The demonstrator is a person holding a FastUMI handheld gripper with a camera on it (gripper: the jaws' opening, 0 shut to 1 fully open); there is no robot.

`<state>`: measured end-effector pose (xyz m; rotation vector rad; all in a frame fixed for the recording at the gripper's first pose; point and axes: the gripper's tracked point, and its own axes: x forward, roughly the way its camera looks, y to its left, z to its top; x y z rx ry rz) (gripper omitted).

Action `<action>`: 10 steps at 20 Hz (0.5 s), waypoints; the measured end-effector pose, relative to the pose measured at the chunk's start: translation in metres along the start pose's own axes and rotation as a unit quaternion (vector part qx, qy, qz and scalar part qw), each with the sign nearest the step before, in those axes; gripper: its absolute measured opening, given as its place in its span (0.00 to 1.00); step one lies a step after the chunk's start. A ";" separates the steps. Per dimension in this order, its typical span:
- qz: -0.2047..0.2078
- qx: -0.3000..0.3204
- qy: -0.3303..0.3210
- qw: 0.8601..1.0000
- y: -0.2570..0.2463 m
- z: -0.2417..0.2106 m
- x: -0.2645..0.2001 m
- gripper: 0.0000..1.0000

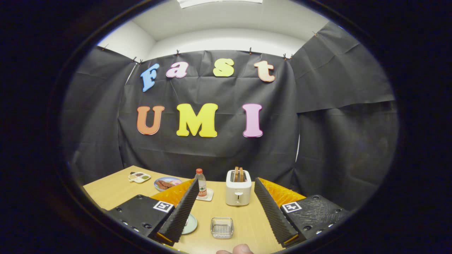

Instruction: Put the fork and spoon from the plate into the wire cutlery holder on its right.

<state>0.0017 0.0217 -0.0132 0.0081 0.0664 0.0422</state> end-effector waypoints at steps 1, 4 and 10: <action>0.001 -0.001 0.002 1.000 0.001 -0.001 0.001 0.95; 0.004 -0.004 0.007 1.000 0.004 -0.002 0.004 0.95; 0.020 -0.004 0.018 1.000 0.019 -0.009 0.008 0.95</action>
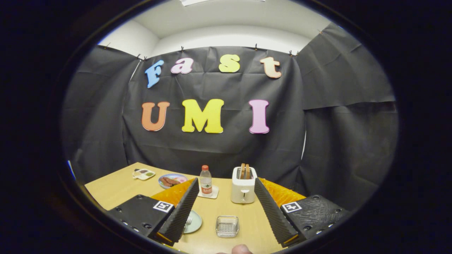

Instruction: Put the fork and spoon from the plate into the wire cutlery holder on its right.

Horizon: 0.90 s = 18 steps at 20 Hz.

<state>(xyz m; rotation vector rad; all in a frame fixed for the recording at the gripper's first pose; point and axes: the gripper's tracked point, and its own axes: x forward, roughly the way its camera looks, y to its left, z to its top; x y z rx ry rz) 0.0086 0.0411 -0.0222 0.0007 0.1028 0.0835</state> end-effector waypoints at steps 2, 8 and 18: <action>0.002 0.001 0.002 1.000 0.005 -0.001 0.002 0.95; 0.020 -0.006 0.025 0.999 0.026 -0.015 0.011 0.95; 0.089 -0.023 0.256 0.962 0.118 -0.170 0.040 0.96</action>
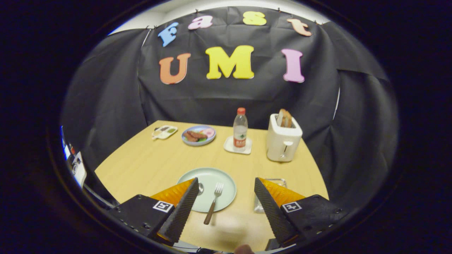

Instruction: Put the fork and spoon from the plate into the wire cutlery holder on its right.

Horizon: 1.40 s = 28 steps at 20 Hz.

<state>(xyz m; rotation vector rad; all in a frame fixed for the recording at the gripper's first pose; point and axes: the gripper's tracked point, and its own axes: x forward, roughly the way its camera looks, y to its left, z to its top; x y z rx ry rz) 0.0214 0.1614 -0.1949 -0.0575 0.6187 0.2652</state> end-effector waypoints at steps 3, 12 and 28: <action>0.003 -0.013 0.075 0.997 0.016 -0.040 0.037 0.96; -0.009 -0.035 0.209 0.977 0.031 -0.107 0.107 0.72; -0.012 0.034 0.289 0.957 -0.006 -0.058 0.063 0.01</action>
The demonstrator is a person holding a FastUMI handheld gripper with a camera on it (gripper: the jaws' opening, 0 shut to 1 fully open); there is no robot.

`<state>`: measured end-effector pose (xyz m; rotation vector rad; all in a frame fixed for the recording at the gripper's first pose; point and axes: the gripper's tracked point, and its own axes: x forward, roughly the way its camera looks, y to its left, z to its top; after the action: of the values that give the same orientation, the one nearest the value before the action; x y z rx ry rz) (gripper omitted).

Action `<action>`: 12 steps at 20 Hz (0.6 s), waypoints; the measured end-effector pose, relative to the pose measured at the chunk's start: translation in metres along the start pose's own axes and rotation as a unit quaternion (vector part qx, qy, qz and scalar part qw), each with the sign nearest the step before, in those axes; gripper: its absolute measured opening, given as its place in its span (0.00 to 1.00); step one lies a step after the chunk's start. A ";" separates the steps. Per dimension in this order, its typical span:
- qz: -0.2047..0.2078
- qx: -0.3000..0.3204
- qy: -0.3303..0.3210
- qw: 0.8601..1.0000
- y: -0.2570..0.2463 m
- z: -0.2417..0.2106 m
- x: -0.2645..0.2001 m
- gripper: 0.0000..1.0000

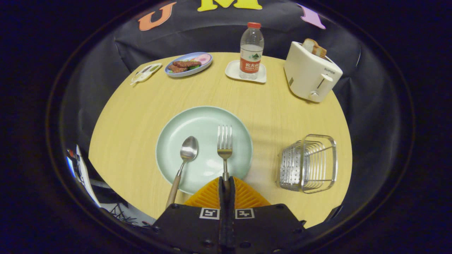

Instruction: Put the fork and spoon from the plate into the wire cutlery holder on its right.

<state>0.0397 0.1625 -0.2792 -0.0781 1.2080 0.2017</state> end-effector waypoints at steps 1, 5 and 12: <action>0.002 0.001 0.004 1.000 -0.011 0.004 -0.017 0.01; -0.022 -0.001 0.013 1.000 -0.073 0.016 -0.070 0.01; -0.028 0.007 0.105 0.994 -0.122 -0.014 -0.079 0.01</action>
<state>0.0242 0.0317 -0.2165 -0.1234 1.4145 0.1378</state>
